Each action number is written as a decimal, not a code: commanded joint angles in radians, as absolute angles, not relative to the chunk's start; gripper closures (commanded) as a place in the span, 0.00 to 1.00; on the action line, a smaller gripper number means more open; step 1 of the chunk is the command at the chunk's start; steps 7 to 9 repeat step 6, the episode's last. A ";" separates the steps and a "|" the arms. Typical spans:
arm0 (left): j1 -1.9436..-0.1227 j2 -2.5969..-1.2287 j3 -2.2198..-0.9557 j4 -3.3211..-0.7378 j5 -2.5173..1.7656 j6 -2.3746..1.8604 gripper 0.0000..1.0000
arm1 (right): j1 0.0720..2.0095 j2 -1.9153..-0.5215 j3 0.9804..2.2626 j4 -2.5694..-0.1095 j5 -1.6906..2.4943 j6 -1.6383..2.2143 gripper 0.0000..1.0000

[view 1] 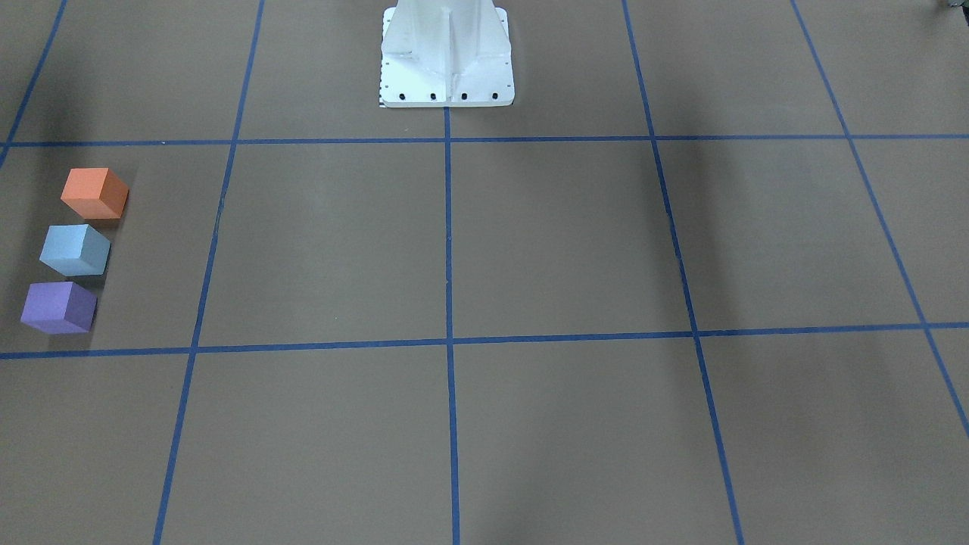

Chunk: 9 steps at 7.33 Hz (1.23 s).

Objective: Place blue block between orange and purple blocks

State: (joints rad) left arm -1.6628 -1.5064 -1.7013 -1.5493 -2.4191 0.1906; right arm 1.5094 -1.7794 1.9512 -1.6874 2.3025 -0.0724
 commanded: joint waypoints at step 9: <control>-1.663 -1.506 -1.704 -1.551 -2.418 0.192 0.00 | 1.509 -1.779 1.951 -1.687 2.303 -0.074 0.00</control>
